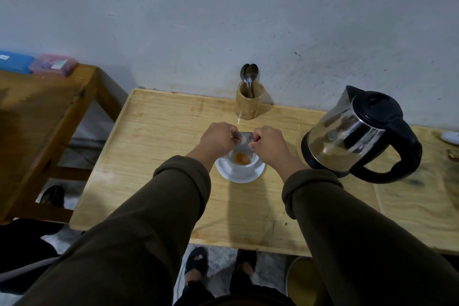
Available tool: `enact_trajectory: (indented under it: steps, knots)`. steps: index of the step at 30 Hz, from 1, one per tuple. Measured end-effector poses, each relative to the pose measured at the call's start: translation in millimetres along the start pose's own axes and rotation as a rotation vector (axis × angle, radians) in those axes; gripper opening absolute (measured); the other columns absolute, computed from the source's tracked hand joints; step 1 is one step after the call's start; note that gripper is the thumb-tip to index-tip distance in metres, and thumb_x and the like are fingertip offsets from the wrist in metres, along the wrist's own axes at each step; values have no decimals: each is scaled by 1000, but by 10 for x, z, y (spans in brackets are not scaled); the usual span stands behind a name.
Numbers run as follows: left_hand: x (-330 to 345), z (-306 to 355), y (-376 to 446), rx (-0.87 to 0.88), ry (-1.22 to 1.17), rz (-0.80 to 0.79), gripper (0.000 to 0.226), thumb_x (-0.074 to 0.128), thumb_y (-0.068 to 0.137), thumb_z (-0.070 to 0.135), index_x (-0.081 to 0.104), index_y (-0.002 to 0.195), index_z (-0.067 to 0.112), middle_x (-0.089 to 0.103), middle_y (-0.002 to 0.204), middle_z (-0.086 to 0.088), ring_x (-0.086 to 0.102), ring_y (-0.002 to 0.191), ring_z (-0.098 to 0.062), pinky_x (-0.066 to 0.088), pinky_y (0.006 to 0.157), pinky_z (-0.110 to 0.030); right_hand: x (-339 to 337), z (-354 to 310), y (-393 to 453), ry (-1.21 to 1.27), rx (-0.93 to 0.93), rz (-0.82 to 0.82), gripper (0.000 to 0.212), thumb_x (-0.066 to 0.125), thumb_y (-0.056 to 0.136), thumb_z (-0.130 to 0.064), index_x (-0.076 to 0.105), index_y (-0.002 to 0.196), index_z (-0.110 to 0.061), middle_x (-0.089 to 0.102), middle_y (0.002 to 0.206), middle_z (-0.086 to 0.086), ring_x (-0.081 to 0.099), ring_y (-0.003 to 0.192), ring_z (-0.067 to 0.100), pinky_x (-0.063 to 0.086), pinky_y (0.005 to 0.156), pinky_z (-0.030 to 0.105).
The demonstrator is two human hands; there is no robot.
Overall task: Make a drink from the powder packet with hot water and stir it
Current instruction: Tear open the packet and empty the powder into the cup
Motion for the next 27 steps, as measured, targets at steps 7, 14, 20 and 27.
enact_trajectory:
  steps: [7, 14, 20, 27]
  knots:
    - [-7, 60, -20, 41, 104, -23, 4, 65, 85, 24, 68, 85, 22, 66, 106, -4, 60, 95, -24, 50, 78, -34, -22, -2, 23, 3, -38, -5, 18, 68, 81, -6, 54, 69, -7, 50, 86, 6, 48, 77, 20, 36, 68, 24]
    - [-77, 46, -42, 13, 26, 37, 10, 69, 83, 22, 73, 92, 19, 66, 100, 0, 56, 84, -17, 48, 72, -29, -18, -17, 21, -85, -59, -20, 11, 66, 83, -13, 64, 83, -2, 55, 93, 8, 54, 86, 24, 40, 72, 28]
    - [-82, -43, -73, 0, -66, 13, 11, 71, 82, 15, 76, 93, 16, 73, 96, -1, 60, 81, -14, 50, 76, -25, -95, -46, -53, -31, -49, -16, 39, 59, 83, -1, 60, 119, -17, 55, 123, 7, 55, 110, 25, 45, 85, 31]
    - [-113, -60, -165, 80, -118, 19, 31, 57, 86, 0, 72, 107, 16, 75, 102, -6, 68, 98, -20, 54, 92, -31, -123, 82, -160, 37, 246, 13, 21, 49, 93, -22, 58, 92, -3, 63, 92, 14, 63, 79, 29, 49, 68, 30]
Point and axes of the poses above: each hand's wrist, its own y-axis towards the middle knuckle, its own x-axis out of the palm, z = x × y, the point moved 7 cm from there along y, towards the middle knuckle
